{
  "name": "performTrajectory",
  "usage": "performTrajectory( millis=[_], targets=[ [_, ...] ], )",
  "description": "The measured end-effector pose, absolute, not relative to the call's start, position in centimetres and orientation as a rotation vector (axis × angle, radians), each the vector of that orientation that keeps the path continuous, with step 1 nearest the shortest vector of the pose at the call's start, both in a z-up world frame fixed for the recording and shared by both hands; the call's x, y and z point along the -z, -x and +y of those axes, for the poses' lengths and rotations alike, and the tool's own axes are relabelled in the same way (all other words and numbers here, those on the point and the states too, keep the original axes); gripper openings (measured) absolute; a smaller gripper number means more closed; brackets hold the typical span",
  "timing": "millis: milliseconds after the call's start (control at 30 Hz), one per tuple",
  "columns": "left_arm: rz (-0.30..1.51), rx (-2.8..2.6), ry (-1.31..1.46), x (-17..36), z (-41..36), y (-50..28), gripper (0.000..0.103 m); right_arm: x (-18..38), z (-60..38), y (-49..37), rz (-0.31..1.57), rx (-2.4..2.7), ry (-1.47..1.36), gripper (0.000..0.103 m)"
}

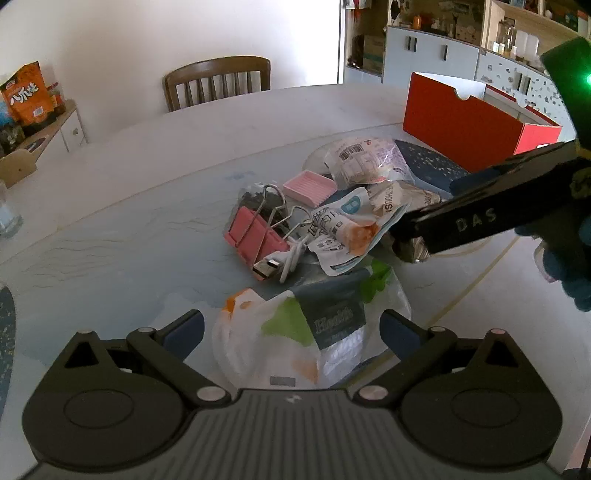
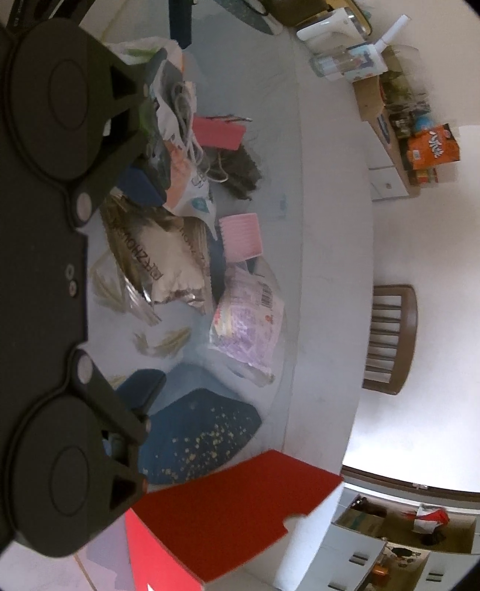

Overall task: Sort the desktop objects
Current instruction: 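Grasp white plastic bag with left gripper while right gripper grasps silver foil bag, then carry white plastic bag in left gripper and foil bag in right gripper to red box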

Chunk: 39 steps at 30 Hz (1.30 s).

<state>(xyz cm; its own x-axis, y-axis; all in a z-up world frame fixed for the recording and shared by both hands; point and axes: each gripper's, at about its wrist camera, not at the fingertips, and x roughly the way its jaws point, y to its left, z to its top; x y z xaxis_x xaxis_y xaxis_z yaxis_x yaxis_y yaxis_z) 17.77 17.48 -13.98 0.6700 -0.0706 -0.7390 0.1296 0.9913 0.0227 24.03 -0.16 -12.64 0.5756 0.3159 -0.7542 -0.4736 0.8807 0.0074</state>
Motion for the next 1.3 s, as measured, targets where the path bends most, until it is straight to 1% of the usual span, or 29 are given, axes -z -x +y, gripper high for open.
performTrajectory(
  millis=[67,200,267,400,533,567,600,667,733,800,1000,1200,1300],
  targets=[
    [0.839,0.116,-0.076,14.1,17.5,-18.0,0.095,13.0,0.0,-24.2,0.852,-0.471,0.203,0.093],
    [0.843,0.107,-0.076,14.3,17.5,-18.3,0.093,13.4,0.0,-24.4,0.863,-0.479,0.196,0.093],
    [0.846,0.108,-0.074,14.3,17.6,-18.3,0.093,13.5,0.0,-24.5,0.874,-0.487,0.187,0.092],
    [0.85,0.102,-0.07,14.3,17.4,-18.3,0.087,13.6,0.3,-24.6,0.881,-0.494,0.188,0.088],
    [0.857,0.106,-0.056,14.2,17.5,-18.0,0.069,13.6,0.4,-24.6,0.891,-0.508,0.174,0.08],
    [0.858,0.107,-0.054,14.2,17.5,-17.9,0.066,13.6,0.4,-24.6,0.893,-0.511,0.173,0.079],
    [0.86,0.109,-0.053,14.2,17.5,-17.8,0.061,13.6,0.4,-24.6,0.895,-0.515,0.171,0.076],
    [0.863,0.109,-0.053,14.1,17.4,-17.6,0.057,13.5,0.4,-24.6,0.901,-0.522,0.162,0.073],
    [0.866,0.11,-0.049,14.1,17.4,-17.4,0.052,13.5,0.4,-24.6,0.905,-0.525,0.158,0.073],
    [0.871,0.112,-0.044,14.0,17.3,-17.3,0.049,13.5,0.4,-24.6,0.906,-0.527,0.154,0.071],
    [0.881,0.127,-0.034,13.8,16.8,-16.7,0.043,13.3,-0.4,-24.6,0.914,-0.53,0.131,0.06],
    [0.896,0.155,-0.01,13.6,16.2,-15.9,0.036,13.2,-1.8,-23.9,0.921,-0.512,0.107,0.056],
    [0.902,0.173,-0.011,13.5,15.7,-15.4,0.034,13.2,-3.0,-23.3,0.927,-0.499,0.094,0.056]
  ],
)
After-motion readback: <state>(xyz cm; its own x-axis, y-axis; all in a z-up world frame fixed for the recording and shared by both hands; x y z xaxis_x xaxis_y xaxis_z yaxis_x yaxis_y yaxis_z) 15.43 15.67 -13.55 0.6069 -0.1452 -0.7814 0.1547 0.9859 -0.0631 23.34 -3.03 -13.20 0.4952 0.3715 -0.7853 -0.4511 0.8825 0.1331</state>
